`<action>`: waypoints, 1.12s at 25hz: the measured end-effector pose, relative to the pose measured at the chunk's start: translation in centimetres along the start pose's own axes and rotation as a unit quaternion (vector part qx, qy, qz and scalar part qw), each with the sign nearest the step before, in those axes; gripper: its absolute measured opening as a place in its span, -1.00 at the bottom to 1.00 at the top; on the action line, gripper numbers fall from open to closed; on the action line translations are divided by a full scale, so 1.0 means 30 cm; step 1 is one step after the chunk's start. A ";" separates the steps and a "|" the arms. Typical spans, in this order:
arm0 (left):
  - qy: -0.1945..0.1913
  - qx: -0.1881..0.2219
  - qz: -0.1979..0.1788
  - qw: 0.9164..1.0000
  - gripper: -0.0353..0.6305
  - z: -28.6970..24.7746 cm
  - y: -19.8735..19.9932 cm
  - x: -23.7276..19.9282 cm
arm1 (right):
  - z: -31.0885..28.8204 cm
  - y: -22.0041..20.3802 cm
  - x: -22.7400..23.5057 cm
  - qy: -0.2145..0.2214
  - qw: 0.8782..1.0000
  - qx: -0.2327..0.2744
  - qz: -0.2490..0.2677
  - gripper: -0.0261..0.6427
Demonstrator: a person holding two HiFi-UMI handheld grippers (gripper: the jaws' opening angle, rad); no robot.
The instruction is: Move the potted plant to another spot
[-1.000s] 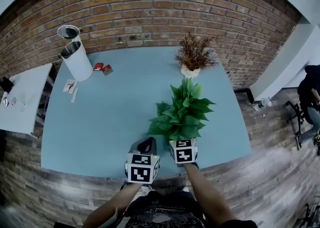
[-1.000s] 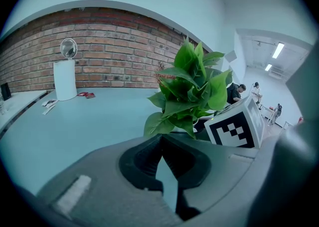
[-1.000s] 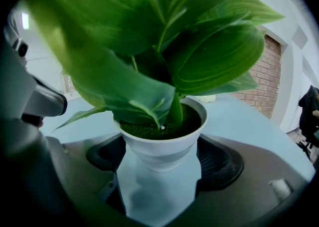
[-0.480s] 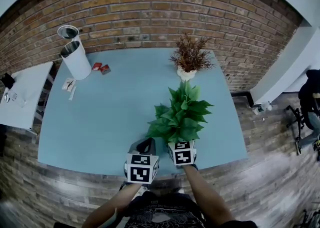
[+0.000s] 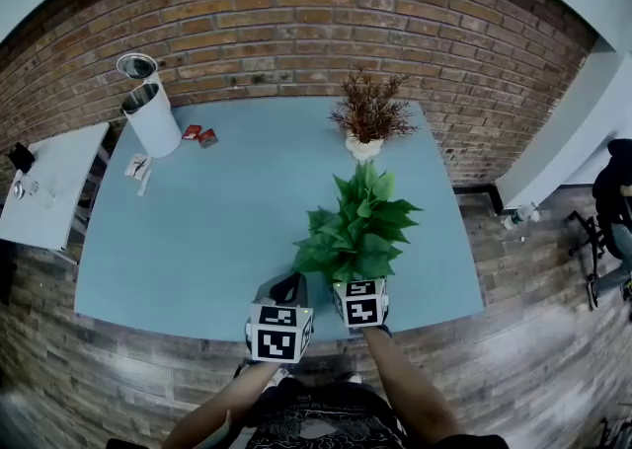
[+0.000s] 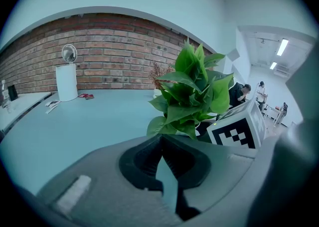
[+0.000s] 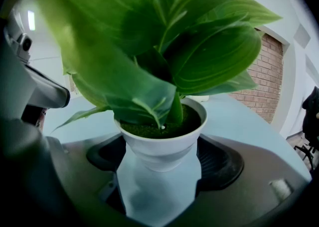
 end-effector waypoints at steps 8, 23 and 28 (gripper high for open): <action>0.006 0.003 -0.002 1.000 -0.89 0.006 -0.007 0.044 | 0.027 -0.022 0.019 0.006 1.000 0.000 -0.001 0.41; 0.020 0.012 -0.005 1.000 -0.89 0.028 -0.040 0.159 | 0.179 -0.049 0.040 0.031 0.999 0.013 -0.003 -0.02; 0.026 0.021 -0.006 0.999 -0.89 0.030 -0.050 0.220 | 0.257 -0.027 0.047 0.045 0.998 0.038 -0.003 -0.25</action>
Point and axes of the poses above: the fingertips, and each gripper's own axes: z backward along the fingers, x to its right, y out of its top, the point moved 2 cm from there along z, backward along the fingers, and after that the axes turned 4 degrees about x, right-handed, at the moved point
